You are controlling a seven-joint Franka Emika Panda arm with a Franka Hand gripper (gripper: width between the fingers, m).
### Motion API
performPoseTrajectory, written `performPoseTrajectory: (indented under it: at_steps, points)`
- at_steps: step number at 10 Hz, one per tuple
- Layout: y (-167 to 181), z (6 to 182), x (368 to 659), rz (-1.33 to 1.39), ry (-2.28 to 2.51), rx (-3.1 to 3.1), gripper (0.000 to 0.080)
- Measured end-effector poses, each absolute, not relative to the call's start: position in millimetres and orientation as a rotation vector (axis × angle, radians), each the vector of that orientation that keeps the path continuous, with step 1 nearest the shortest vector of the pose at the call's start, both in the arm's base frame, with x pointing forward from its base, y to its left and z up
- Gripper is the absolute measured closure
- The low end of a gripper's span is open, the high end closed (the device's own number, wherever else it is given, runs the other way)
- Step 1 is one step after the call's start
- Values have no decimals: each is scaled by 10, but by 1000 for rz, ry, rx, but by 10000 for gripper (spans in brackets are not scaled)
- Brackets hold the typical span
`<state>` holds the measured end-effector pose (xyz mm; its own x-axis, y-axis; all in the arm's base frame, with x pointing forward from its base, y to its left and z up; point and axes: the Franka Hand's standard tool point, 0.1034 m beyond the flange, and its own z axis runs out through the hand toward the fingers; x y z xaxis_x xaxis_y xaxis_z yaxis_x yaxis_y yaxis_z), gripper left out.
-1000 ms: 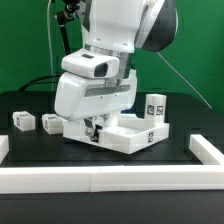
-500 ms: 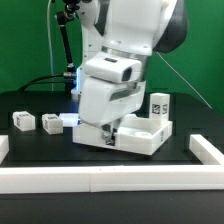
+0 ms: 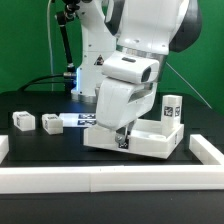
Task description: Assemble square table
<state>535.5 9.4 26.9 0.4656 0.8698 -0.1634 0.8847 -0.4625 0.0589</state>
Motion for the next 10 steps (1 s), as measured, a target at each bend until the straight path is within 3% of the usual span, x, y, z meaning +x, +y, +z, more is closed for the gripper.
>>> performPoseTrajectory:
  at_steps: [3,7,10]
  points:
    - [148,260,5363,-175,1637,2510,739]
    - [365,304,5629,-215,2018,2205,739]
    - [276,285,5601,-240,2076,2141,739]
